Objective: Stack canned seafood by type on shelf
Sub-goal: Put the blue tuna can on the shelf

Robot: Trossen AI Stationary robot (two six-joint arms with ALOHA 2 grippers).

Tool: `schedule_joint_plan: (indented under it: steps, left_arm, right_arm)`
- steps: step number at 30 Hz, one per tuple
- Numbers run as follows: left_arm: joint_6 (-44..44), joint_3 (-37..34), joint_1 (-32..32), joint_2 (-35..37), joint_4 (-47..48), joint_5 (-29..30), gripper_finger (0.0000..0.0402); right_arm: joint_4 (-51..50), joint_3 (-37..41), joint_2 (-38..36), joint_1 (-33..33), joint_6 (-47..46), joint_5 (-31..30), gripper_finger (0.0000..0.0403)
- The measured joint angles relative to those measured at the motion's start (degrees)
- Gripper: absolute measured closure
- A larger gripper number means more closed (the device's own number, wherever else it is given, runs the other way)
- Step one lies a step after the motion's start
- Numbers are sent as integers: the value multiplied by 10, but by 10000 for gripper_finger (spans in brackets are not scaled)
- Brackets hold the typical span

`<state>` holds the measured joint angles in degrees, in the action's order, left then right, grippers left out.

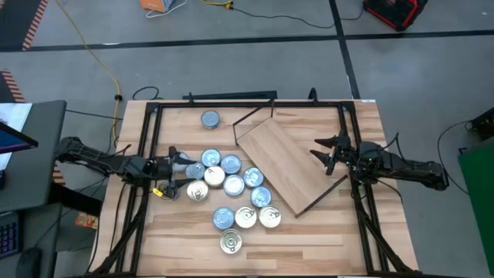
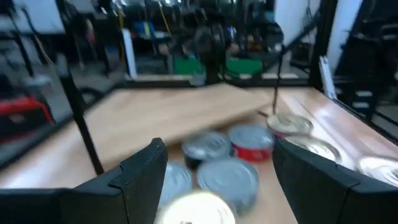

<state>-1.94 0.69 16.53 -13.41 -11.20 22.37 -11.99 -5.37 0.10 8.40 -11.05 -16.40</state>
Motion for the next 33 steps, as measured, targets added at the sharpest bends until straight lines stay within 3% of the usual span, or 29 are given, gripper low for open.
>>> schedule_joint_plan:
  steps: [7, 16, 21, 27, 33]
  left_arm:
    - [-11, 17, 0, -1, 16, 8, 123]
    - [105, 18, 0, 0, -3, 19, 123]
    - [110, 18, 0, -1, 3, 38, 123]
    - [121, 18, 0, -1, 18, 58, 123]
    - [159, 18, 0, -1, 45, 30, 123]
  right_arm:
    - [0, 0, 0, 0, 0, 0, 126]
    - [7, 0, 0, 0, -35, 0, 126]
    - [15, 0, 0, 0, -88, 0, 126]
    - [10, 0, 0, 0, -90, -1, 126]
    - [0, 0, 0, -2, -135, -15, 126]
